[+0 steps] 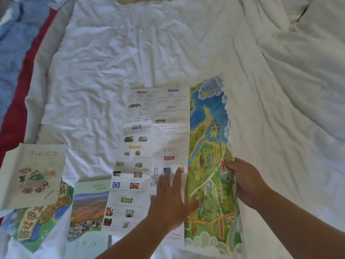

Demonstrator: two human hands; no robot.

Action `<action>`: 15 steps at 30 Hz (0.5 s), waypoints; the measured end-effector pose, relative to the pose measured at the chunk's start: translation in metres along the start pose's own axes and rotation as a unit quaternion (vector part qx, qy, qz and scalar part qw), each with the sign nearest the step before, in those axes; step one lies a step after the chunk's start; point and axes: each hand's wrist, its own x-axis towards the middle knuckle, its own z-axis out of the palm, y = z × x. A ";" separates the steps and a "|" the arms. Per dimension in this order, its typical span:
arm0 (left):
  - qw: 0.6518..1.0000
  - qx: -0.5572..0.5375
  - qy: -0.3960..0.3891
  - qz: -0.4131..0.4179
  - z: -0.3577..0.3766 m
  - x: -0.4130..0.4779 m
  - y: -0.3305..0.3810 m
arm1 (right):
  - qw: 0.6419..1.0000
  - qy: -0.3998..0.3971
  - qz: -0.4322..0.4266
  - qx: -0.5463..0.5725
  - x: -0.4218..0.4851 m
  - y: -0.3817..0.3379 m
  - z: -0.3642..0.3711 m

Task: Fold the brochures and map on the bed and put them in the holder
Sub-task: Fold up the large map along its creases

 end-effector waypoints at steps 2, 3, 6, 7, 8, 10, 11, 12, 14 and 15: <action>1.000 0.006 -0.019 -0.006 0.010 0.001 -0.002 | 0.999 0.002 0.004 -0.054 0.001 0.001 -0.003; 0.999 0.011 -0.031 -0.013 0.015 0.003 -0.004 | 0.997 0.005 0.009 -0.073 0.002 0.002 -0.006; 0.997 0.040 -0.054 -0.027 0.024 0.007 -0.013 | 0.995 0.016 0.029 -0.096 0.010 0.009 -0.016; 0.997 0.053 -0.056 -0.029 0.026 0.009 -0.017 | 0.994 0.016 0.034 -0.103 0.012 0.011 -0.017; 0.995 0.071 -0.055 -0.031 0.028 0.010 -0.021 | 0.993 0.013 0.041 -0.112 0.013 0.013 -0.018; 0.992 0.114 -0.051 -0.027 0.031 0.012 -0.030 | 0.989 0.002 0.050 -0.136 0.013 0.018 -0.016; 0.989 0.137 -0.050 -0.021 0.033 0.013 -0.034 | 0.986 0.000 0.047 -0.163 0.012 0.019 -0.014; 0.986 0.157 -0.049 -0.012 0.034 0.015 -0.037 | 0.979 0.000 0.035 -0.200 0.012 0.021 -0.012; 0.982 0.185 -0.049 0.002 0.037 0.018 -0.040 | 0.964 0.005 -0.010 -0.264 0.008 0.023 -0.006; 0.981 0.189 -0.052 0.005 0.039 0.019 -0.040 | 0.959 0.004 -0.038 -0.281 0.005 0.023 0.000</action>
